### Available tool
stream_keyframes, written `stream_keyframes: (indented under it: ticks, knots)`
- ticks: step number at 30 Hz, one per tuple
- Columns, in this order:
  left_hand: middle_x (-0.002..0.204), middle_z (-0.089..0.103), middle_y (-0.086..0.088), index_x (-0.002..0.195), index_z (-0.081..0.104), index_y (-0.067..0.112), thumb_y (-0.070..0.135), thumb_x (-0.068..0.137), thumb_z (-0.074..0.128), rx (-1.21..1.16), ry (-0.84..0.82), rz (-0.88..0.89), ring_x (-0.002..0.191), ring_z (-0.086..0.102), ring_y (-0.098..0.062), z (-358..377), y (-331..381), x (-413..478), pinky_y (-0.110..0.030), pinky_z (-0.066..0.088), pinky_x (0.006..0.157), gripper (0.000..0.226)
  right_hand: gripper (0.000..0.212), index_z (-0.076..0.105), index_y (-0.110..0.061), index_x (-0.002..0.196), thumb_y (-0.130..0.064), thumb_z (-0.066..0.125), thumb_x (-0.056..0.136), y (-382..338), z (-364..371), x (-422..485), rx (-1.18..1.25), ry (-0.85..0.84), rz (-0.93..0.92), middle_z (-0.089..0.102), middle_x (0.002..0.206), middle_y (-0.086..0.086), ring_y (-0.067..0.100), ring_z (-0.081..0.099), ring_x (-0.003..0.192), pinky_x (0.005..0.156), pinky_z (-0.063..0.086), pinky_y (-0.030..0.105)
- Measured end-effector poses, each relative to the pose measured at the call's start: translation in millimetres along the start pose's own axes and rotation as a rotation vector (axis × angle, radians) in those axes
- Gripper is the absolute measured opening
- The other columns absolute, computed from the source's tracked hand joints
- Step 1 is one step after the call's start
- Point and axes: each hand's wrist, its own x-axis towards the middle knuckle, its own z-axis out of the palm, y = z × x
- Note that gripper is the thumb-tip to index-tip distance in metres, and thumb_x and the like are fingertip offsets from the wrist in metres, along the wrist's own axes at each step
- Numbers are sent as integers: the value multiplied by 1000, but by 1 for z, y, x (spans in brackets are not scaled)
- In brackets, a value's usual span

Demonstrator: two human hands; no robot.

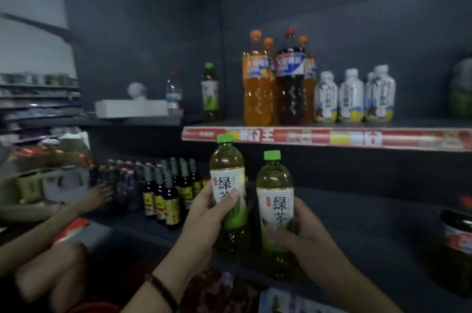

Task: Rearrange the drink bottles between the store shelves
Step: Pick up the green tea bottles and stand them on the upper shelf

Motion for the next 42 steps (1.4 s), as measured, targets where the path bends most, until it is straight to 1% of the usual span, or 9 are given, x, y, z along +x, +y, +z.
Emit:
stream_keyframes:
  ticks: [10,12,14,16,22,26,33,38,42]
  knots:
    - [114,77,-4,130,60,24,23,97,78,142,141,272,97,79,-17,-62,123,120,-30,64,76,38,53,59,-25,130,-16,87,85,-131,58,135,-294,118,-243,74,120,-8,9,72,110,89,63,30]
    - [115,73,0,129,58,25,24,97,78,197,178,318,94,77,-13,-66,137,157,-24,62,70,38,51,57,-24,128,-19,86,87,-146,73,176,-354,175,-293,70,119,-11,7,67,108,81,58,23]
    - [113,73,2,119,59,31,26,94,82,235,230,340,95,75,-12,-69,144,195,-26,61,72,35,47,56,-23,127,-19,84,89,-154,85,216,-375,244,-338,67,111,-14,3,63,101,72,51,15]
    - [110,75,2,112,58,35,32,89,87,279,285,346,96,76,-15,-75,145,233,-32,64,78,37,46,54,-23,127,-18,82,90,-158,92,257,-399,305,-363,66,114,-13,4,62,103,78,52,16]
    - [111,73,10,129,56,30,47,88,84,490,350,307,95,70,-8,-84,112,315,-25,53,73,53,48,48,-17,126,-13,80,91,-136,99,358,-430,395,-174,64,126,5,26,65,120,97,60,45]
    - [118,72,4,132,53,29,59,93,72,781,502,400,104,65,-19,-66,82,336,-39,51,88,53,57,39,-17,139,-16,75,95,-112,107,387,-554,432,-86,55,133,10,28,61,120,91,55,37]
    - [127,66,-15,131,41,14,62,107,32,1224,565,353,121,56,-40,-55,66,344,-54,40,103,54,79,19,-16,153,-15,73,96,-106,113,392,-659,340,69,41,145,17,33,55,126,97,47,40]
    - [122,66,-13,120,41,15,67,100,42,1204,542,348,118,57,-38,-57,68,340,-53,39,100,56,84,17,-10,158,-14,73,95,-122,107,375,-851,191,189,47,148,17,32,57,129,96,52,38]
    - [122,64,-16,120,45,12,72,94,54,1145,556,347,117,57,-41,-59,68,338,-54,43,99,66,80,19,-8,162,-21,67,99,-133,97,341,-976,71,138,57,140,14,28,64,119,77,51,32]
